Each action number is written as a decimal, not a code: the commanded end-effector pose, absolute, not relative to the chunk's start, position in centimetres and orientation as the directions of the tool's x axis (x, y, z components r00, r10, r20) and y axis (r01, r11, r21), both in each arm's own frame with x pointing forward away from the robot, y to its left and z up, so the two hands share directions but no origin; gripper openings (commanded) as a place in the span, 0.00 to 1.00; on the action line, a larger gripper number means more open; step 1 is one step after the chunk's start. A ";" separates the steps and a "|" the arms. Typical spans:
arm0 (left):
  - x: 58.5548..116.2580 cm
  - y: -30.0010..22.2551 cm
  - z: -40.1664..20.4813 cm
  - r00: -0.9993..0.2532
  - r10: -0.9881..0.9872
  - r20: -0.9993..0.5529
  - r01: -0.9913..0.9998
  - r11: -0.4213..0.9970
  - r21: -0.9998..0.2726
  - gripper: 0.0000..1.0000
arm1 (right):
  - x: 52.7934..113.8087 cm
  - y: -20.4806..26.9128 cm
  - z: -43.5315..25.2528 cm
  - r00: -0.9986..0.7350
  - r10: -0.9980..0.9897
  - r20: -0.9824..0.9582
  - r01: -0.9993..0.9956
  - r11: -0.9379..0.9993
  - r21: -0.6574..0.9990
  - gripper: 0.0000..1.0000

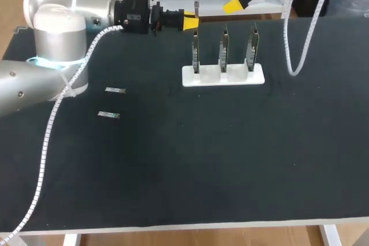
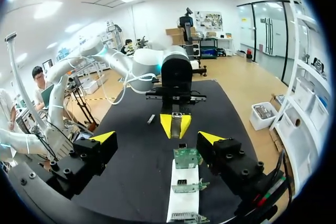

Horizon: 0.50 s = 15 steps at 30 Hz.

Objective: Pick up the optical module with the left hand, and insert it into the network port with the right hand.

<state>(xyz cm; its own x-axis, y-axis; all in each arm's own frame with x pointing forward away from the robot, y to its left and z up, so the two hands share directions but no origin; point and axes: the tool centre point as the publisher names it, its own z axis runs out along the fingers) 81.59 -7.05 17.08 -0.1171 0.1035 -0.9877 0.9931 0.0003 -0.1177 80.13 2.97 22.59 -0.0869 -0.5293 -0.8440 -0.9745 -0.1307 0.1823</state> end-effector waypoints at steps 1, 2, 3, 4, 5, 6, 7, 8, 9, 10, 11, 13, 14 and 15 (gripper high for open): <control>81.6 -7.1 17.0 -0.116 0.102 -0.988 0.993 0.000 -0.116 0.00 | 80.6 3.6 22.7 -0.087 -0.523 -0.848 -0.960 -0.182 0.211 1.00; 81.6 -7.1 17.0 -0.116 0.102 -0.988 0.993 0.000 -0.116 0.00 | 80.5 3.8 22.7 -0.086 -0.521 -0.849 -0.962 -0.178 0.207 1.00; 81.6 -7.1 17.0 -0.116 0.102 -0.988 0.993 0.000 -0.116 0.00 | 80.4 3.9 22.8 -0.087 -0.520 -0.850 -0.962 -0.178 0.207 1.00; 81.6 -7.1 17.0 -0.116 0.102 -0.988 0.993 0.000 -0.116 0.00 | 80.3 4.0 22.8 -0.087 -0.514 -0.853 -0.963 -0.177 0.204 1.00; 81.6 -7.1 17.0 -0.116 0.102 -0.988 0.993 0.000 -0.116 0.00 | 80.3 4.1 22.7 -0.087 -0.513 -0.854 -0.965 -0.170 0.201 1.00; 81.6 -7.1 17.0 -0.116 0.102 -0.988 0.993 0.000 -0.116 0.00 | 80.2 4.2 22.7 -0.088 -0.512 -0.854 -0.965 -0.169 0.201 1.00; 81.6 -7.1 17.0 -0.116 0.102 -0.988 0.993 0.000 -0.116 0.00 | 80.1 4.3 22.7 -0.090 -0.511 -0.855 -0.965 -0.169 0.202 1.00; 81.6 -7.1 17.0 -0.116 0.102 -0.988 0.993 0.000 -0.116 0.00 | 80.1 4.3 22.6 -0.090 -0.512 -0.855 -0.965 -0.169 0.202 1.00; 81.6 -7.1 17.0 -0.116 0.102 -0.988 0.993 0.000 -0.116 0.00 | 80.0 4.4 22.6 -0.090 -0.513 -0.853 -0.966 -0.165 0.201 1.00; 81.6 -7.1 17.0 -0.116 0.102 -0.988 0.993 0.000 -0.116 0.00 | 80.0 4.4 22.5 -0.092 -0.511 -0.855 -0.967 -0.160 0.199 1.00; 81.6 -7.1 17.0 -0.116 0.102 -0.988 0.993 0.000 -0.116 0.00 | 79.9 4.5 22.5 -0.093 -0.507 -0.857 -0.969 -0.151 0.195 1.00; 81.6 -7.1 17.0 -0.116 0.102 -0.988 0.993 0.000 -0.116 0.00 | 80.0 4.6 22.5 -0.091 -0.507 -0.857 -0.972 -0.141 0.187 1.00; 81.6 -7.1 17.0 -0.116 0.102 -0.988 0.993 0.000 -0.116 0.00 | 80.0 4.6 22.4 -0.088 -0.513 -0.854 -0.974 -0.137 0.182 1.00; 81.6 -7.1 17.0 -0.116 0.102 -0.988 0.993 0.000 -0.116 0.00 | 80.0 4.6 22.4 -0.085 -0.515 -0.853 -0.976 -0.128 0.175 1.00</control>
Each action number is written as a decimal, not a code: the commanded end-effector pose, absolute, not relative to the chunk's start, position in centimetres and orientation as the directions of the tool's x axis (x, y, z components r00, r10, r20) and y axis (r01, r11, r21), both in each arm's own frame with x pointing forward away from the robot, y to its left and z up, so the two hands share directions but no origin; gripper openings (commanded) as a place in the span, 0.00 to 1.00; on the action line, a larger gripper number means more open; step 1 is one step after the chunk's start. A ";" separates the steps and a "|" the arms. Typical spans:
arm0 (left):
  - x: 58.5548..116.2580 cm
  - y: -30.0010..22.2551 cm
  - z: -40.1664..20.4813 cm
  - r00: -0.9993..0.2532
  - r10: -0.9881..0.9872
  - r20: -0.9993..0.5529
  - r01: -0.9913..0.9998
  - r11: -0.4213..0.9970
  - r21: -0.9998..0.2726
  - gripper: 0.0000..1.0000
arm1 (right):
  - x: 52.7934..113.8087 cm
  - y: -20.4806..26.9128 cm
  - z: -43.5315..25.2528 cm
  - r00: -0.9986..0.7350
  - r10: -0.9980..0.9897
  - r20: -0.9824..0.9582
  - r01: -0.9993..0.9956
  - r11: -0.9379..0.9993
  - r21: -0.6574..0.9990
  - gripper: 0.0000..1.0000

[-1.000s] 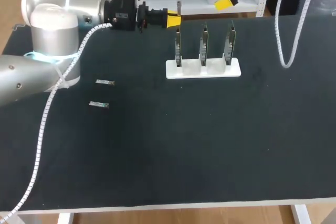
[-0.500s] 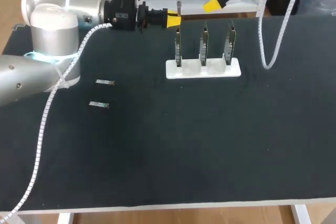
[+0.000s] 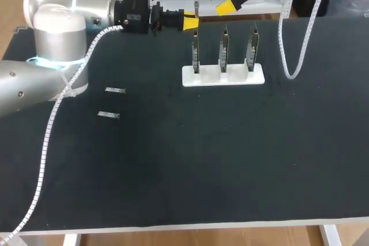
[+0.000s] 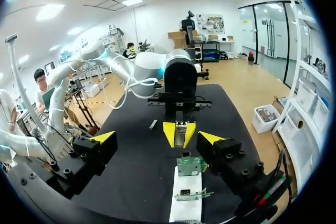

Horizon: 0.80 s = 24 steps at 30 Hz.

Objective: Pick up the optical module with the left hand, and insert it into the network port with the right hand.

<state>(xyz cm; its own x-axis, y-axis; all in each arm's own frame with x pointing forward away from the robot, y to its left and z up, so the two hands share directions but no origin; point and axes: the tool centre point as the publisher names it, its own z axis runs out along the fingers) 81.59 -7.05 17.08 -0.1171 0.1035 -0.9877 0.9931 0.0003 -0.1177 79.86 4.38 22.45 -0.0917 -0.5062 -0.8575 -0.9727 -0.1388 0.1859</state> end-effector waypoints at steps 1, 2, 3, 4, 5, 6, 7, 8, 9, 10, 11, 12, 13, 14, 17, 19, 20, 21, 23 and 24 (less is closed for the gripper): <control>81.6 -7.1 17.0 -0.116 0.102 -0.988 0.993 0.000 -0.116 0.00 | 80.0 4.7 22.4 -0.084 -0.514 -0.853 -0.977 -0.126 0.173 1.00; 81.6 -7.1 17.0 -0.116 0.102 -0.988 0.993 0.000 -0.116 0.00 | 80.1 4.7 22.4 -0.082 -0.513 -0.855 -0.978 -0.123 0.168 1.00; 81.6 -7.1 17.0 -0.116 0.102 -0.988 0.993 0.000 -0.116 0.00 | 80.2 4.8 22.4 -0.081 -0.514 -0.854 -0.981 -0.110 0.160 1.00; 81.6 -7.1 17.0 -0.116 0.102 -0.988 0.993 0.000 -0.116 0.00 | 80.3 4.8 22.4 -0.080 -0.517 -0.852 -0.983 -0.102 0.155 1.00; 81.6 -7.1 17.0 -0.116 0.102 -0.988 0.993 0.000 -0.116 0.00 | 80.4 4.9 22.4 -0.074 -0.521 -0.850 -0.985 -0.095 0.144 1.00; 81.6 -7.1 17.0 -0.116 0.102 -0.988 0.993 0.000 -0.116 0.00 | 80.4 5.0 22.4 -0.074 -0.518 -0.852 -0.986 -0.091 0.141 1.00; 81.6 -7.1 17.0 -0.116 0.102 -0.988 0.993 0.000 -0.116 0.00 | 80.5 5.1 22.4 -0.071 -0.521 -0.851 -0.988 -0.082 0.133 1.00; 81.6 -7.1 17.0 -0.116 0.102 -0.988 0.993 0.000 -0.116 0.00 | 80.5 5.2 22.4 -0.071 -0.521 -0.850 -0.988 -0.083 0.133 1.00; 81.6 -7.1 17.0 -0.116 0.102 -0.988 0.993 0.000 -0.116 0.00 | 80.5 5.3 22.4 -0.070 -0.521 -0.851 -0.988 -0.083 0.133 1.00; 81.6 -7.1 17.0 -0.116 0.102 -0.988 0.993 0.000 -0.116 0.00 | 80.5 5.3 22.3 -0.069 -0.522 -0.850 -0.988 -0.080 0.130 1.00; 81.6 -7.1 17.0 -0.116 0.102 -0.988 0.993 0.000 -0.116 0.00 | 80.5 5.4 22.3 -0.069 -0.523 -0.849 -0.989 -0.078 0.129 1.00; 81.6 -7.1 17.0 -0.116 0.102 -0.988 0.993 0.000 -0.116 0.00 | 80.5 5.5 22.3 -0.069 -0.523 -0.849 -0.989 -0.078 0.129 1.00; 81.6 -7.1 17.0 -0.116 0.102 -0.988 0.993 0.000 -0.116 0.00 | 80.5 5.5 22.2 -0.070 -0.523 -0.849 -0.989 -0.077 0.129 1.00; 81.6 -7.1 17.0 -0.116 0.102 -0.988 0.993 0.000 -0.116 0.00 | 80.5 5.6 22.2 -0.071 -0.523 -0.849 -0.989 -0.075 0.129 1.00; 81.6 -7.1 17.0 -0.116 0.102 -0.988 0.993 0.000 -0.116 0.00 | 80.4 5.8 22.1 -0.072 -0.524 -0.849 -0.990 -0.069 0.126 1.00; 81.6 -7.1 17.0 -0.116 0.102 -0.988 0.993 0.000 -0.116 0.00 | 80.5 6.0 22.0 -0.074 -0.523 -0.849 -0.990 -0.065 0.126 1.00; 81.6 -7.1 17.0 -0.116 0.102 -0.988 0.993 0.000 -0.116 0.00 | 80.4 6.1 22.0 -0.075 -0.522 -0.850 -0.990 -0.064 0.127 1.00; 81.6 -7.1 17.0 -0.116 0.102 -0.988 0.993 0.000 -0.116 0.00 | 80.4 6.3 21.9 -0.076 -0.522 -0.849 -0.990 -0.064 0.128 1.00; 81.6 -7.1 17.0 -0.116 0.102 -0.988 0.993 0.000 -0.116 0.00 | 80.4 6.5 21.9 -0.076 -0.523 -0.849 -0.990 -0.065 0.129 1.00; 81.6 -7.1 17.0 -0.116 0.102 -0.988 0.993 0.000 -0.116 0.00 | 80.3 6.6 21.9 -0.077 -0.523 -0.849 -0.989 -0.065 0.129 1.00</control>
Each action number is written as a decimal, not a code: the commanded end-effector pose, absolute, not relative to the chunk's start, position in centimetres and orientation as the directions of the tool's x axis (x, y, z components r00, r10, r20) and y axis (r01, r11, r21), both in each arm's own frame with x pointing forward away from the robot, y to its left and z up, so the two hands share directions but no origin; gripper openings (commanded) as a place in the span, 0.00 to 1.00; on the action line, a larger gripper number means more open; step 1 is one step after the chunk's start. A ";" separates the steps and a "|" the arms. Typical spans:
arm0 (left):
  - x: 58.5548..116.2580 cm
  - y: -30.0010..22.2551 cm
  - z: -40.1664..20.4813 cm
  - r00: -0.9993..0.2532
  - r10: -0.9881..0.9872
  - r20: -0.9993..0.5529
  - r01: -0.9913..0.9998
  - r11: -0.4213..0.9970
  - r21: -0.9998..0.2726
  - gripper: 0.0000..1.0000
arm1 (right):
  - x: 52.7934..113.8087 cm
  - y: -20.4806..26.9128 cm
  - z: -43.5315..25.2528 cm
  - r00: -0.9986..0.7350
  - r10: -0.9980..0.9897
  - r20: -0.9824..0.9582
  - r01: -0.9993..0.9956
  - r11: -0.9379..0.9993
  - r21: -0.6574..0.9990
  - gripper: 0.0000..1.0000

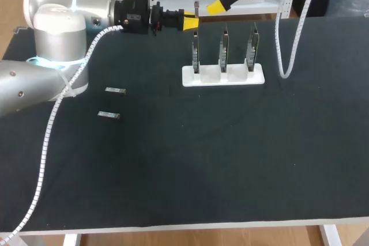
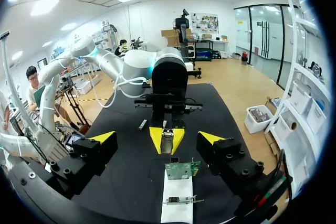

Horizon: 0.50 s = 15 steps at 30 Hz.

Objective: Pick up the optical module with the left hand, and insert it into the network port with the right hand.

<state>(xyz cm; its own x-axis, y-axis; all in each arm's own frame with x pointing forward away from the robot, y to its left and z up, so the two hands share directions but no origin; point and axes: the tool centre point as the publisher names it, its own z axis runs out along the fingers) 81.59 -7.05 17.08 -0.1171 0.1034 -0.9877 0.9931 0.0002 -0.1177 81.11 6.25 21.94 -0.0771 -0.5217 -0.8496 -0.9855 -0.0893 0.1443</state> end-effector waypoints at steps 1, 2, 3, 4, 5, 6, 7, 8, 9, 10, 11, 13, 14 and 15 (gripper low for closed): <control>81.6 -7.1 17.0 -0.116 0.102 -0.988 0.993 0.000 -0.116 0.00 | 80.3 6.7 21.8 -0.077 -0.523 -0.849 -0.989 -0.065 0.130 1.00; 81.6 -7.1 17.0 -0.116 0.102 -0.988 0.993 0.000 -0.116 0.00 | 80.3 6.8 21.8 -0.078 -0.523 -0.849 -0.989 -0.065 0.131 1.00; 81.6 -7.1 17.0 -0.116 0.102 -0.988 0.993 0.000 -0.116 0.00 | 80.3 6.9 21.7 -0.078 -0.523 -0.848 -0.989 -0.065 0.131 1.00; 81.6 -7.1 17.0 -0.116 0.102 -0.988 0.993 0.000 -0.116 0.00 | 80.3 7.0 21.7 -0.079 -0.523 -0.848 -0.989 -0.064 0.132 1.00; 81.6 -7.1 17.0 -0.116 0.102 -0.988 0.993 0.000 -0.116 0.00 | 80.3 7.1 21.7 -0.080 -0.523 -0.848 -0.989 -0.064 0.132 1.00; 81.6 -7.1 17.0 -0.116 0.102 -0.988 0.993 0.000 -0.116 0.00 | 80.3 7.3 21.6 -0.080 -0.524 -0.848 -0.989 -0.063 0.132 1.00; 81.6 -7.1 17.0 -0.116 0.102 -0.988 0.993 0.000 -0.116 0.00 | 80.3 7.4 21.6 -0.080 -0.524 -0.848 -0.989 -0.063 0.132 1.00; 81.6 -7.1 17.0 -0.116 0.102 -0.988 0.993 0.000 -0.116 0.00 | 80.3 7.5 21.6 -0.079 -0.524 -0.848 -0.989 -0.064 0.132 1.00; 81.6 -7.1 17.0 -0.116 0.102 -0.988 0.993 0.000 -0.116 0.00 | 80.3 7.6 21.6 -0.078 -0.524 -0.848 -0.989 -0.065 0.132 1.00; 81.6 -7.1 17.0 -0.116 0.102 -0.988 0.993 0.000 -0.116 0.00 | 80.3 7.6 21.6 -0.077 -0.525 -0.848 -0.989 -0.066 0.131 1.00; 81.6 -7.1 17.0 -0.116 0.102 -0.988 0.993 0.000 -0.116 0.00 | 80.3 7.7 21.6 -0.076 -0.526 -0.847 -0.989 -0.067 0.131 1.00; 81.6 -7.1 17.0 -0.116 0.102 -0.988 0.993 0.000 -0.116 0.00 | 80.3 7.8 21.6 -0.075 -0.528 -0.846 -0.989 -0.068 0.130 1.00; 81.6 -7.1 17.0 -0.116 0.102 -0.988 0.993 0.000 -0.116 0.00 | 80.3 7.8 21.6 -0.074 -0.529 -0.845 -0.989 -0.068 0.129 1.00; 81.6 -7.1 17.0 -0.116 0.102 -0.988 0.993 0.000 -0.116 0.00 | 80.3 7.9 21.6 -0.073 -0.531 -0.844 -0.989 -0.069 0.129 1.00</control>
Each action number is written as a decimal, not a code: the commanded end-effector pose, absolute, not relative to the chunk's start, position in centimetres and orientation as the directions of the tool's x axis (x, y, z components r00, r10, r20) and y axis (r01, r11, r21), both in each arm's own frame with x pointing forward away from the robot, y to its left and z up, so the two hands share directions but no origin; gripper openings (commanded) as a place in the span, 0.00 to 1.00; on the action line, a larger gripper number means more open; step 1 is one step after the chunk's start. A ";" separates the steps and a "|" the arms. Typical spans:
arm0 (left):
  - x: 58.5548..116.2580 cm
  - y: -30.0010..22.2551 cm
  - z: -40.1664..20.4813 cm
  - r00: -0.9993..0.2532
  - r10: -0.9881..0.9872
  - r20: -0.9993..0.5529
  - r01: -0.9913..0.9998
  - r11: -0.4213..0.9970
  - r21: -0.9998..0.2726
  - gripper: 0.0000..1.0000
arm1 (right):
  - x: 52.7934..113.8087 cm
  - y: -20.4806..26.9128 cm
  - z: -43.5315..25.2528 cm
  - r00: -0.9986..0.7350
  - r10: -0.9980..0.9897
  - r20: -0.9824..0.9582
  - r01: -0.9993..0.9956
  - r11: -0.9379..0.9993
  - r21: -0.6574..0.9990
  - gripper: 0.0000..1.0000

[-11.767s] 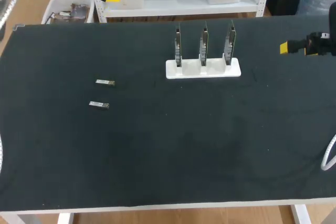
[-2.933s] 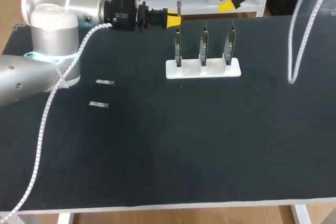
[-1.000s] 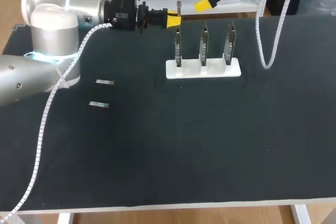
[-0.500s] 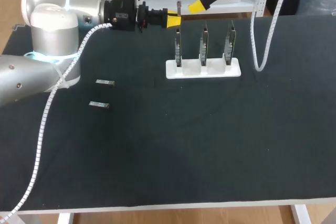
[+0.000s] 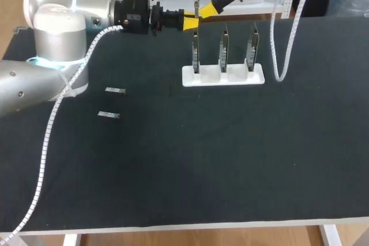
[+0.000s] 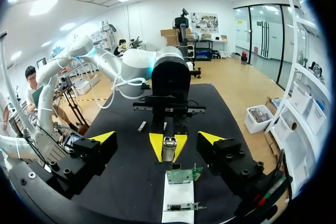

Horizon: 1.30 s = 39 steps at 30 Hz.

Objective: Pick up the optical module with the left hand, and insert it into the network port with the right hand.

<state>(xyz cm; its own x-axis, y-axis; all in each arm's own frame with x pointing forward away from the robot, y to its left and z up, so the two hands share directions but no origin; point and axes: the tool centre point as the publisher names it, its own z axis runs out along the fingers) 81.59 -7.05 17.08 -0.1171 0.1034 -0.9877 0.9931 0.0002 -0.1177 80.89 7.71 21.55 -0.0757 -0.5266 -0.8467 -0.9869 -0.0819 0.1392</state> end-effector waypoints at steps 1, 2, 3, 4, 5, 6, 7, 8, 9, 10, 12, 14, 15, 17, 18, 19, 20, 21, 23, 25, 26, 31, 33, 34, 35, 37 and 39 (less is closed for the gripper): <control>81.6 -7.1 17.0 -0.116 0.102 -0.988 0.993 0.000 -0.116 0.00 | 80.4 7.9 21.6 -0.073 -0.532 -0.844 -0.989 -0.069 0.129 1.00; 81.6 -7.1 17.0 -0.116 0.102 -0.988 0.993 0.000 -0.116 0.00 | 80.4 7.9 21.6 -0.072 -0.533 -0.843 -0.989 -0.069 0.128 1.00; 81.6 -7.1 17.0 -0.116 0.102 -0.988 0.993 0.000 -0.116 0.00 | 80.4 8.0 21.6 -0.072 -0.533 -0.843 -0.989 -0.069 0.128 1.00; 81.6 -7.1 17.0 -0.116 0.102 -0.988 0.993 0.000 -0.116 0.00 | 80.4 8.0 21.6 -0.072 -0.533 -0.843 -0.989 -0.068 0.128 1.00; 81.6 -7.1 17.0 -0.116 0.102 -0.988 0.993 0.000 -0.116 0.00 | 80.5 8.0 21.5 -0.072 -0.534 -0.843 -0.989 -0.068 0.128 1.00; 81.6 -7.1 17.0 -0.116 0.102 -0.988 0.993 0.000 -0.116 0.00 | 80.5 8.0 21.5 -0.072 -0.534 -0.842 -0.989 -0.068 0.128 1.00; 81.6 -7.1 17.0 -0.116 0.102 -0.988 0.993 0.000 -0.116 0.00 | 80.5 8.0 21.5 -0.072 -0.534 -0.842 -0.989 -0.068 0.128 1.00; 81.6 -7.1 17.0 -0.116 0.102 -0.988 0.993 0.000 -0.116 0.00 | 80.6 8.0 21.5 -0.073 -0.535 -0.842 -0.989 -0.068 0.129 1.00; 81.6 -7.1 17.0 -0.116 0.102 -0.988 0.993 0.000 -0.116 0.00 | 80.6 8.0 21.4 -0.073 -0.535 -0.841 -0.989 -0.068 0.129 1.00; 81.6 -7.1 17.0 -0.116 0.102 -0.988 0.993 0.000 -0.116 0.00 | 80.6 8.0 21.4 -0.074 -0.536 -0.841 -0.989 -0.068 0.130 1.00; 81.6 -7.1 17.0 -0.116 0.102 -0.988 0.993 0.000 -0.116 0.00 | 80.7 8.0 21.4 -0.074 -0.538 -0.840 -0.989 -0.070 0.132 1.00; 81.6 -7.1 17.0 -0.116 0.102 -0.988 0.993 0.000 -0.116 0.00 | 80.7 8.1 21.3 -0.073 -0.540 -0.839 -0.988 -0.074 0.134 1.00; 81.6 -7.1 17.0 -0.116 0.102 -0.988 0.993 0.000 -0.116 0.00 | 80.7 8.1 21.3 -0.073 -0.540 -0.838 -0.988 -0.075 0.135 1.00; 81.6 -7.1 17.0 -0.116 0.102 -0.988 0.993 0.000 -0.116 0.00 | 80.8 8.0 21.2 -0.075 -0.541 -0.838 -0.988 -0.077 0.138 1.00; 81.6 -7.1 17.0 -0.116 0.102 -0.988 0.993 0.000 -0.116 0.00 | 80.8 8.0 21.2 -0.075 -0.542 -0.837 -0.987 -0.077 0.139 1.00; 81.6 -7.1 17.0 -0.116 0.102 -0.988 0.993 0.000 -0.116 0.00 | 80.9 8.0 21.2 -0.076 -0.542 -0.837 -0.987 -0.077 0.140 1.00; 81.6 -7.1 17.0 -0.116 0.102 -0.988 0.993 0.000 -0.116 0.00 | 80.9 8.0 21.1 -0.076 -0.542 -0.837 -0.987 -0.078 0.140 1.00; 81.6 -7.1 17.0 -0.116 0.102 -0.988 0.993 0.000 -0.116 0.00 | 81.0 8.0 21.1 -0.076 -0.542 -0.837 -0.987 -0.079 0.141 1.00; 81.6 -7.1 17.0 -0.116 0.102 -0.988 0.993 0.000 -0.116 0.00 | 81.0 8.0 21.1 -0.077 -0.543 -0.837 -0.987 -0.079 0.142 1.00; 81.6 -7.1 17.0 -0.116 0.102 -0.988 0.993 0.000 -0.116 0.00 | 81.1 8.1 21.1 -0.076 -0.543 -0.836 -0.987 -0.080 0.142 1.00; 81.6 -7.1 17.0 -0.116 0.102 -0.988 0.993 0.000 -0.116 0.00 | 81.1 8.1 21.1 -0.076 -0.543 -0.836 -0.987 -0.080 0.142 1.00; 81.6 -7.1 17.0 -0.116 0.102 -0.988 0.993 0.000 -0.116 0.00 | 81.2 8.1 21.1 -0.076 -0.542 -0.837 -0.987 -0.081 0.142 1.00; 81.6 -7.1 17.0 -0.116 0.102 -0.988 0.993 0.000 -0.116 0.00 | 81.2 8.2 21.1 -0.076 -0.541 -0.838 -0.987 -0.081 0.142 1.00; 81.6 -7.1 17.0 -0.116 0.102 -0.988 0.993 0.000 -0.116 0.00 | 81.2 8.2 21.1 -0.076 -0.541 -0.838 -0.987 -0.081 0.142 1.00; 81.6 -7.1 17.0 -0.116 0.102 -0.988 0.993 0.000 -0.116 0.00 | 81.2 8.2 21.1 -0.077 -0.541 -0.838 -0.986 -0.081 0.143 1.00; 81.6 -7.1 17.0 -0.116 0.102 -0.988 0.993 0.000 -0.116 0.00 | 81.2 8.2 21.1 -0.077 -0.541 -0.837 -0.986 -0.082 0.143 1.00; 81.6 -7.1 17.0 -0.116 0.102 -0.988 0.993 0.000 -0.116 0.00 | 81.2 8.2 21.1 -0.077 -0.541 -0.837 -0.986 -0.081 0.143 1.00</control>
<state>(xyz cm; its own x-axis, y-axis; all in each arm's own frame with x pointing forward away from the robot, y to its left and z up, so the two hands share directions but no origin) 81.59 -7.05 17.08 -0.1171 0.1034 -0.9877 0.9931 0.0002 -0.1177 80.99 8.10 21.08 -0.0763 -0.5396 -0.8385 -0.9869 -0.0790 0.1406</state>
